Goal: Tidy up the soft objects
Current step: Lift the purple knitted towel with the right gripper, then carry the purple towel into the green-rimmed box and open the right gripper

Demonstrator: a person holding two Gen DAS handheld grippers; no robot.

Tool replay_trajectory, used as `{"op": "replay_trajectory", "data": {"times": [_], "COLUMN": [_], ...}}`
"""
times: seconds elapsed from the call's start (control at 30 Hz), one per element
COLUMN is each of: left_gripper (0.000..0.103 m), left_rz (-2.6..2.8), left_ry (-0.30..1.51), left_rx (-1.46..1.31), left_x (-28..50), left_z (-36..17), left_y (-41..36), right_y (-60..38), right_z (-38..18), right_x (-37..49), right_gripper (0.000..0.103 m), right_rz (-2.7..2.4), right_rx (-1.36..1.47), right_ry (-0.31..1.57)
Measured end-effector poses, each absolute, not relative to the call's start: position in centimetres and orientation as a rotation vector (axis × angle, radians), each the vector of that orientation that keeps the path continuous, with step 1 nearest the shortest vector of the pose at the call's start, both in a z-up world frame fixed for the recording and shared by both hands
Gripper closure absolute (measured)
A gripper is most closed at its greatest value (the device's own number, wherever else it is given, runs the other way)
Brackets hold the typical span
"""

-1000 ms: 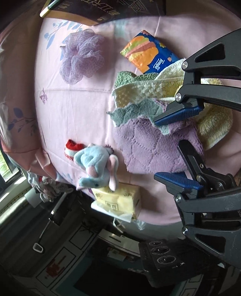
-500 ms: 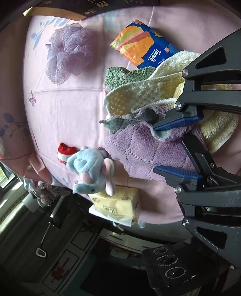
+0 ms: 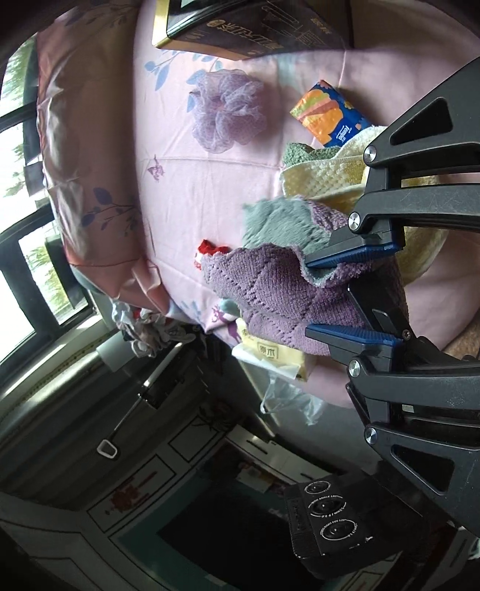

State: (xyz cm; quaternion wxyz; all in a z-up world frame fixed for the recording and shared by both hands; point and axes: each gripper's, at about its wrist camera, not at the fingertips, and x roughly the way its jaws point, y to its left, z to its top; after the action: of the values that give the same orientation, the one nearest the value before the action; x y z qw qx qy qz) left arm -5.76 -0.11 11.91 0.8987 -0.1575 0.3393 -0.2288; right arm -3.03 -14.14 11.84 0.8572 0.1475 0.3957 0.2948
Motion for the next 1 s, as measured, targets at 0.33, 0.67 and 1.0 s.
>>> {"op": "replay_trajectory", "data": {"times": [0.33,0.67,1.0], "left_gripper": [0.068,0.068,0.068], "left_rz": [-0.504,-0.605,-0.772], "left_ry": [0.631,0.522,0.496], "left_rx": [-0.236,-0.078,0.076], "left_x": [-6.7,-8.2,-8.2], "left_z": [15.3,20.2,20.8], "left_y": [-3.5,-11.7,-23.1], "right_y": [-17.9,-26.3,-36.9], "right_z": [14.3,18.1,17.8], "right_x": [-4.0,-7.7,-11.3], "right_gripper": [0.08,0.08,0.08], "right_rz": [0.626,0.552,0.333], "right_rx": [0.407,0.502,0.604], "right_ry": [0.732,0.516,0.371]}}
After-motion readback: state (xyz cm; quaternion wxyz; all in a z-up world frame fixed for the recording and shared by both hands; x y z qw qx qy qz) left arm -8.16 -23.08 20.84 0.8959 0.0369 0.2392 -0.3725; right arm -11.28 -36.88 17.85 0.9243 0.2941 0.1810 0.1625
